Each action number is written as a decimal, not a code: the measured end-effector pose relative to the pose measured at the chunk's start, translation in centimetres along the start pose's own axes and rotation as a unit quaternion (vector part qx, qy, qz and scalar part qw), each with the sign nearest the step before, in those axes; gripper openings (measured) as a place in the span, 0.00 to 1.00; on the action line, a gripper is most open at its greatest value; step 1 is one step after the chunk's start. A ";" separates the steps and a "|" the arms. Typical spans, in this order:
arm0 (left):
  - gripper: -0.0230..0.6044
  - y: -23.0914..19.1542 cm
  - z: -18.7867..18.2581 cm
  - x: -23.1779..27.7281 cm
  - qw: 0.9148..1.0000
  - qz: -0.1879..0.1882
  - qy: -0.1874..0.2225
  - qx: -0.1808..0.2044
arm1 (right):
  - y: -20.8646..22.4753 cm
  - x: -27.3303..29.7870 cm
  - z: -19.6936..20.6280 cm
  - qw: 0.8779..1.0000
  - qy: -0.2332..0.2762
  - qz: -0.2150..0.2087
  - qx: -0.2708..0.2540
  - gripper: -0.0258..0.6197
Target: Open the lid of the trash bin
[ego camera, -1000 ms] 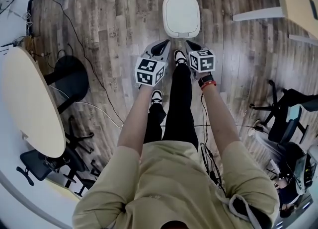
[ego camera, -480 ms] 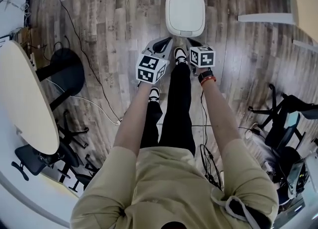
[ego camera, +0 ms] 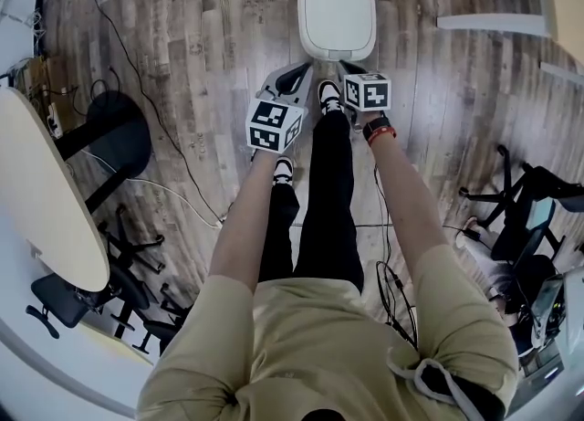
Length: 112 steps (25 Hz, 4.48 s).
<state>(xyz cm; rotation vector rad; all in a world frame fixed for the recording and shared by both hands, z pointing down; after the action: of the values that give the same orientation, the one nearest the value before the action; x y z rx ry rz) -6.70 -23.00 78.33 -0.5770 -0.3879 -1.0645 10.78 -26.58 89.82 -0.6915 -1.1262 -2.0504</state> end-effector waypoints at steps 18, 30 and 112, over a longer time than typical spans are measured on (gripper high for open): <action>0.07 -1.7 2.4 3.3 1.000 0.011 -0.006 0.000 | 3.1 4.7 0.7 1.000 -0.012 0.013 0.025 0.06; 0.07 -1.6 2.7 4.4 1.000 0.020 -0.012 0.018 | 3.9 5.1 1.0 0.999 -0.022 0.024 0.026 0.06; 0.07 10.6 -18.8 -35.6 0.989 -0.040 0.124 0.074 | -32.9 -38.3 -4.9 0.966 0.235 0.055 -0.093 0.06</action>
<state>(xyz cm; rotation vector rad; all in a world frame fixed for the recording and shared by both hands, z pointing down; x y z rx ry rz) -12.40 -5.75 40.91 -0.2935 -0.2702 -1.1586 8.56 -6.11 43.46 -0.3137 -0.6171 -2.0895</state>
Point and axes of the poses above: the fingertips, and each gripper's own axes: x forward along the fingers, y to its right, z out of its underside, the point moved 9 cm from there along -x, backward along the fingers, and after that the axes turned 9 degrees about -z, right-handed, at the moved point
